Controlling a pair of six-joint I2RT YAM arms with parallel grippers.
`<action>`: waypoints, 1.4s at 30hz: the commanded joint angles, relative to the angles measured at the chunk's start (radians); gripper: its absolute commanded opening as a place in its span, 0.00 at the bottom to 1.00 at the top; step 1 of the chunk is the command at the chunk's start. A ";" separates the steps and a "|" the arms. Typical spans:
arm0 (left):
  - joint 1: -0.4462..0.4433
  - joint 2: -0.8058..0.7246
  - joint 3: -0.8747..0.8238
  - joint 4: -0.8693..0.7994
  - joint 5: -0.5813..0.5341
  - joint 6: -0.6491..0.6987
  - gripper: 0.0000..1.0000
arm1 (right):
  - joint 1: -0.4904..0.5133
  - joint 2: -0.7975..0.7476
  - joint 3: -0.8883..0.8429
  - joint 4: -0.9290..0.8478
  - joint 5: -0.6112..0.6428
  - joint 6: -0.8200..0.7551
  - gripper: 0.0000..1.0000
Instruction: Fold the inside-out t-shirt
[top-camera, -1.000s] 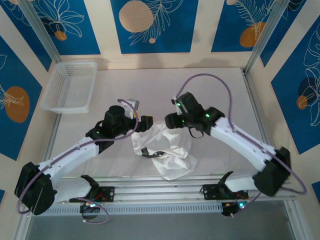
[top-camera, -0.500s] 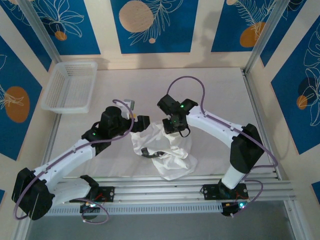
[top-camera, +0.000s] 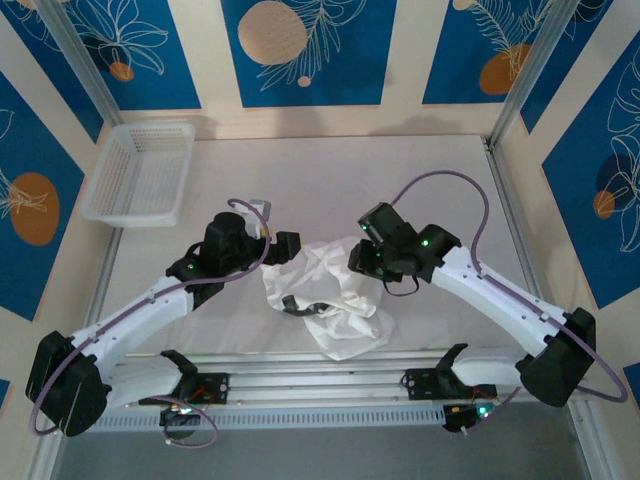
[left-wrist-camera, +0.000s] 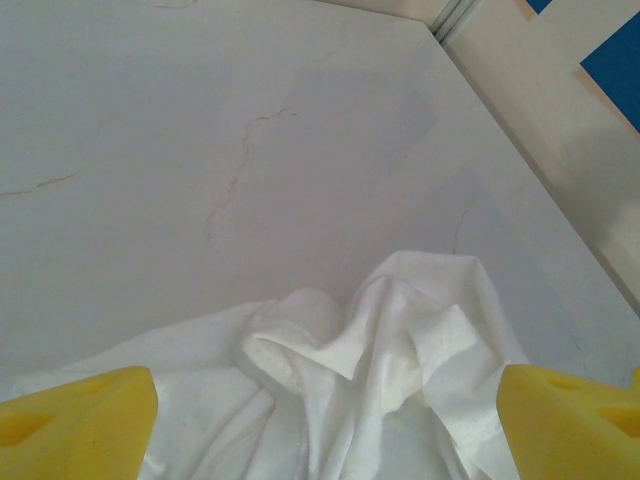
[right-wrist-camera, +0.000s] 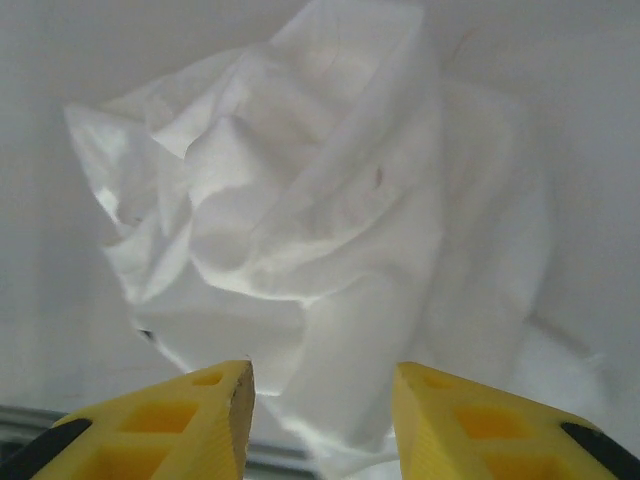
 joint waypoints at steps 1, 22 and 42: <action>0.012 0.001 -0.003 0.000 0.000 0.008 0.88 | 0.001 0.048 -0.017 0.060 -0.064 0.266 0.46; 0.015 -0.013 -0.023 -0.021 -0.009 0.039 0.88 | -0.001 0.241 0.179 -0.179 0.174 0.138 0.00; 0.013 0.094 0.031 0.023 0.089 0.018 0.89 | -0.083 -0.231 -0.235 -0.106 -0.071 0.001 0.43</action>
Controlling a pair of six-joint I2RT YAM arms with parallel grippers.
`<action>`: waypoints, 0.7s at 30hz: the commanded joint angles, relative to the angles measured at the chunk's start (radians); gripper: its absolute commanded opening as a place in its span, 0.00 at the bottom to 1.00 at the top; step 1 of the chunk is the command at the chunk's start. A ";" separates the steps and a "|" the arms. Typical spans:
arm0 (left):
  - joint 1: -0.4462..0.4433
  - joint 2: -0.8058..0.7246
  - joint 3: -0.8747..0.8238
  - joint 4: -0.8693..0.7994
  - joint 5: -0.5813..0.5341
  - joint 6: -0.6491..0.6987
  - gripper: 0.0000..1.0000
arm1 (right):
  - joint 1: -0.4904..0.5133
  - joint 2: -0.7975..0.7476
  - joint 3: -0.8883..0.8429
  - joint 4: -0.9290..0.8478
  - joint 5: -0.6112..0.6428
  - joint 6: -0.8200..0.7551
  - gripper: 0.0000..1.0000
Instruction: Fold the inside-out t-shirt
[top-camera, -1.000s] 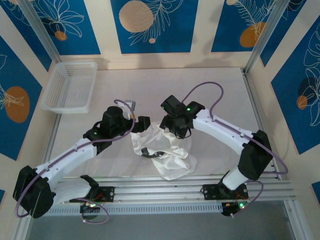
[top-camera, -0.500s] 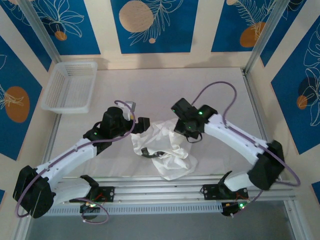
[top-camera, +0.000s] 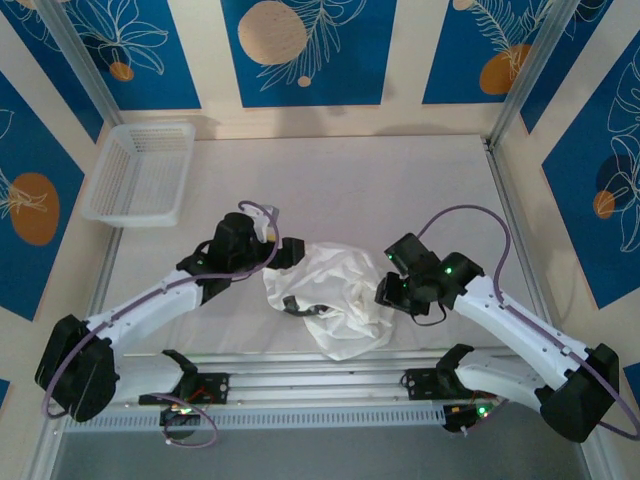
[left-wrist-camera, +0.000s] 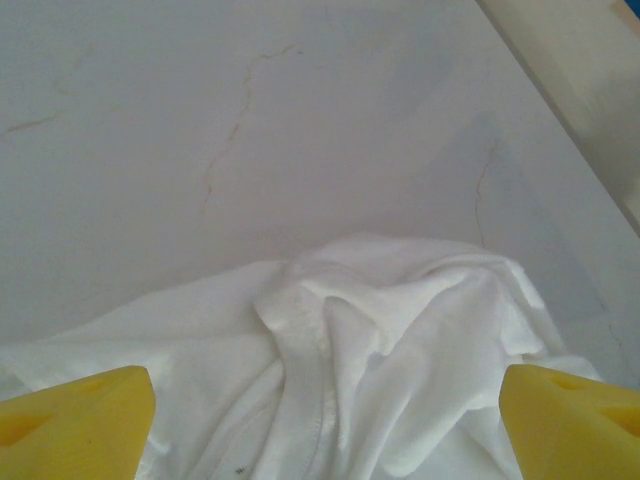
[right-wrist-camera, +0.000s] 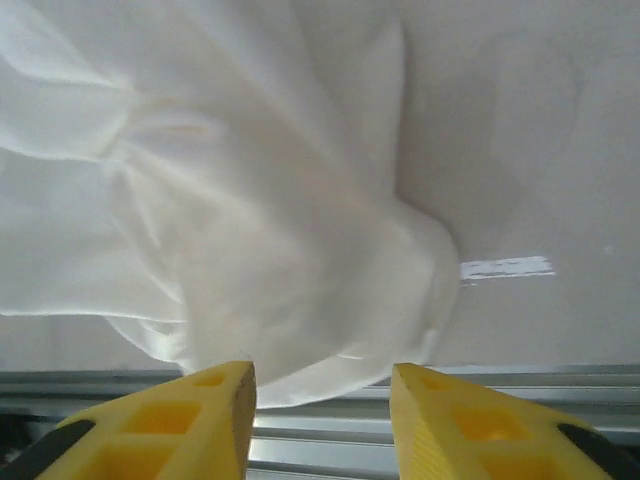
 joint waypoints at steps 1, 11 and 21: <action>0.008 -0.002 0.035 0.022 0.038 -0.010 0.89 | -0.012 -0.013 0.021 -0.006 0.042 0.071 0.44; 0.008 0.001 0.026 0.019 0.093 0.026 0.89 | -0.138 -0.045 -0.154 0.075 0.011 0.121 0.52; -0.080 0.182 0.172 -0.167 0.113 0.097 0.90 | -0.044 0.033 -0.254 0.674 -0.381 0.082 0.00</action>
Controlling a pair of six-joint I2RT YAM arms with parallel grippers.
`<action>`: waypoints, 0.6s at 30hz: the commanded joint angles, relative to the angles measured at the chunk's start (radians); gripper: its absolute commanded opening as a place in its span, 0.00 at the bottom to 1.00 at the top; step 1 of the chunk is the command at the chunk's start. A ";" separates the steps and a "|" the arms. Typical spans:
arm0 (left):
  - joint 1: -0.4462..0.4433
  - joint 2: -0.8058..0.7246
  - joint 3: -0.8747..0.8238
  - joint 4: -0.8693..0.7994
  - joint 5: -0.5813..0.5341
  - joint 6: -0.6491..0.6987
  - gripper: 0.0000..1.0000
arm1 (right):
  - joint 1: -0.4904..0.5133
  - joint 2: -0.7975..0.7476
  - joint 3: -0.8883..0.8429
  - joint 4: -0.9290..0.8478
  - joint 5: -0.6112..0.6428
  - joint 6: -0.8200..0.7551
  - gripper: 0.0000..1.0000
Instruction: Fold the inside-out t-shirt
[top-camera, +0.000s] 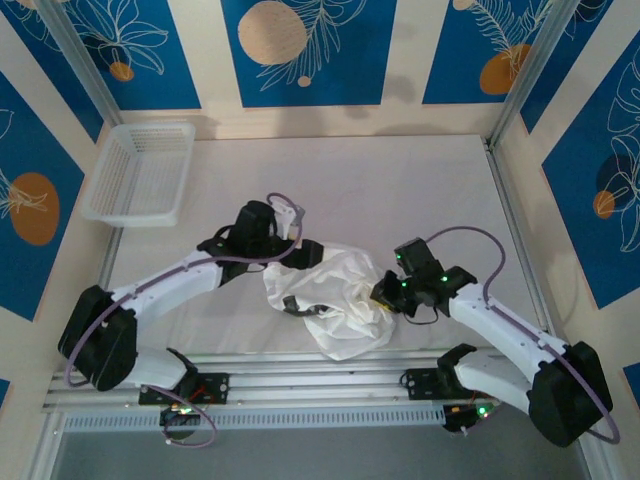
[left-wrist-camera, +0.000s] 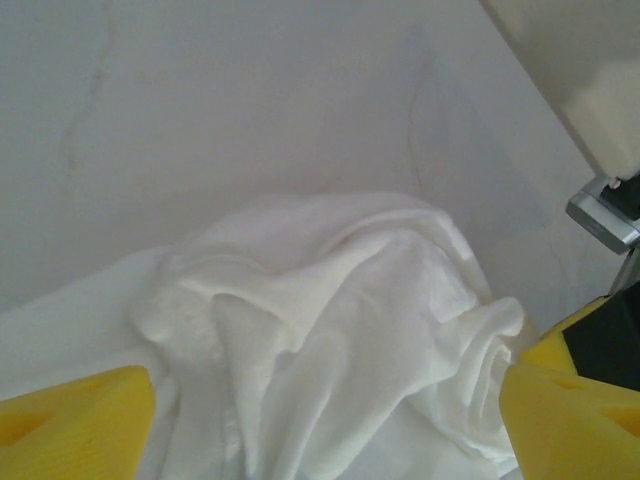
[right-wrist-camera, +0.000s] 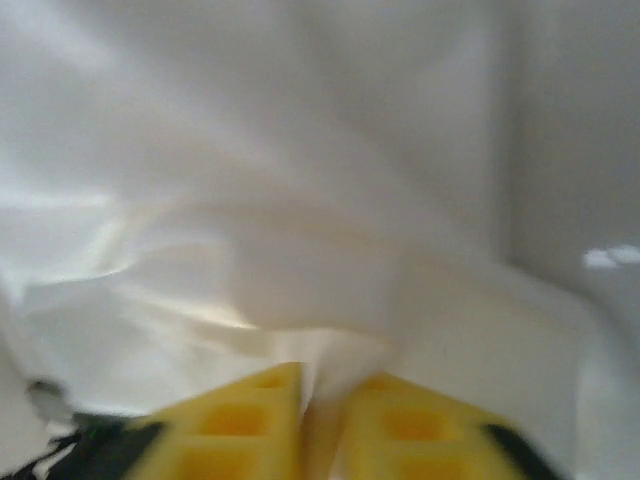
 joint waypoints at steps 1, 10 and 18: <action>-0.020 -0.024 -0.007 -0.070 -0.094 -0.004 0.90 | 0.133 0.033 0.016 0.249 -0.094 0.014 0.00; -0.006 -0.100 -0.033 -0.085 -0.223 0.002 0.91 | 0.415 0.459 0.280 0.051 -0.062 -0.196 0.21; -0.004 -0.097 -0.071 -0.016 -0.183 -0.035 0.92 | 0.321 0.082 0.219 0.010 0.201 -0.069 0.41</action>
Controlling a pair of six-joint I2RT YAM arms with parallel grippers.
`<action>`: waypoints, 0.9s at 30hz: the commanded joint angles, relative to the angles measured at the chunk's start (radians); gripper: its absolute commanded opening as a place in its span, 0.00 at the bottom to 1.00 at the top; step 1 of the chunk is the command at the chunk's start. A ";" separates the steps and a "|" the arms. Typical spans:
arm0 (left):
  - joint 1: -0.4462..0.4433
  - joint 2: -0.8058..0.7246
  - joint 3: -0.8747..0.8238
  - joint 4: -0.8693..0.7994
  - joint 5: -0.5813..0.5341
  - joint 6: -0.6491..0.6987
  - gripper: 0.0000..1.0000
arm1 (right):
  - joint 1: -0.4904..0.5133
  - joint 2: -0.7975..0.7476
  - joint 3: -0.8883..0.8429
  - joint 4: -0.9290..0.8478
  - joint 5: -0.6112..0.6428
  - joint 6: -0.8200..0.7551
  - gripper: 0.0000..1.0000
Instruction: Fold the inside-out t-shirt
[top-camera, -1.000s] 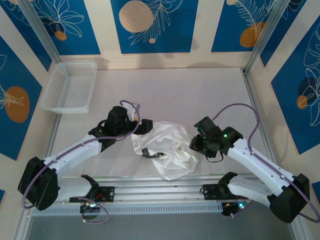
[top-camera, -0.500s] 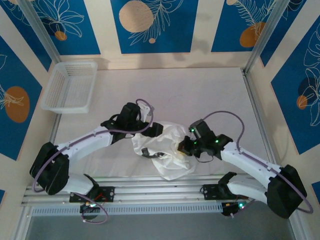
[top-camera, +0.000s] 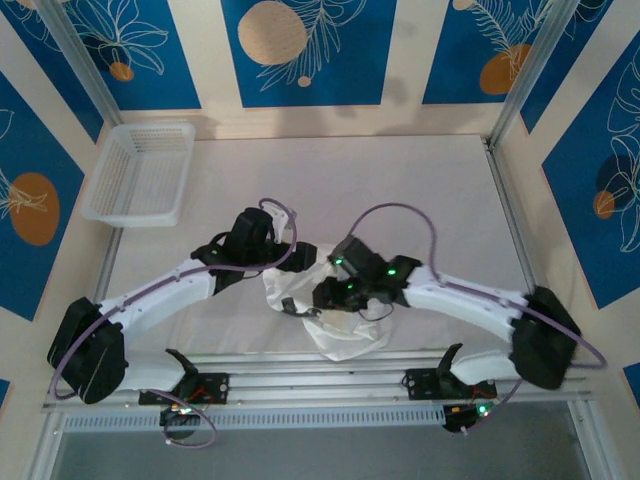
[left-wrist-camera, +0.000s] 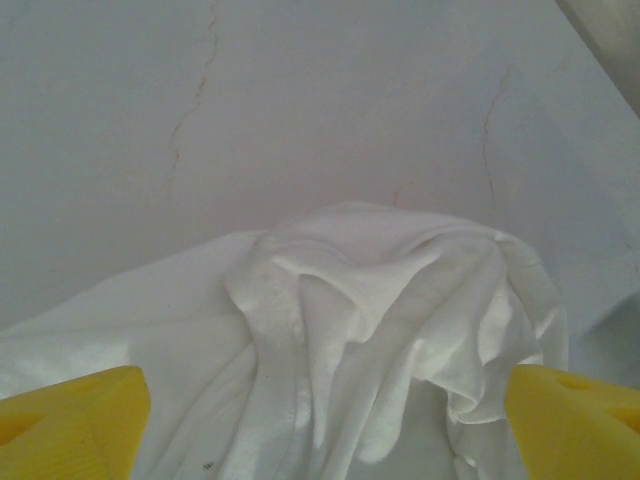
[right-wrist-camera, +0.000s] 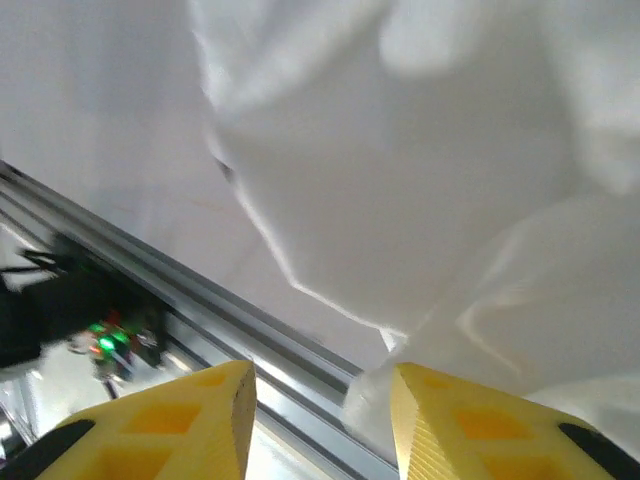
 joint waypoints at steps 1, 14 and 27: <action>0.007 -0.011 -0.029 0.040 0.005 -0.022 0.92 | -0.033 -0.234 -0.065 -0.123 0.234 0.112 0.41; 0.008 0.025 -0.009 0.069 0.037 -0.009 0.92 | -0.012 -0.306 -0.247 -0.124 0.166 0.365 0.42; 0.008 0.019 -0.019 0.060 0.041 -0.004 0.92 | 0.062 -0.055 -0.138 -0.065 0.156 0.358 0.51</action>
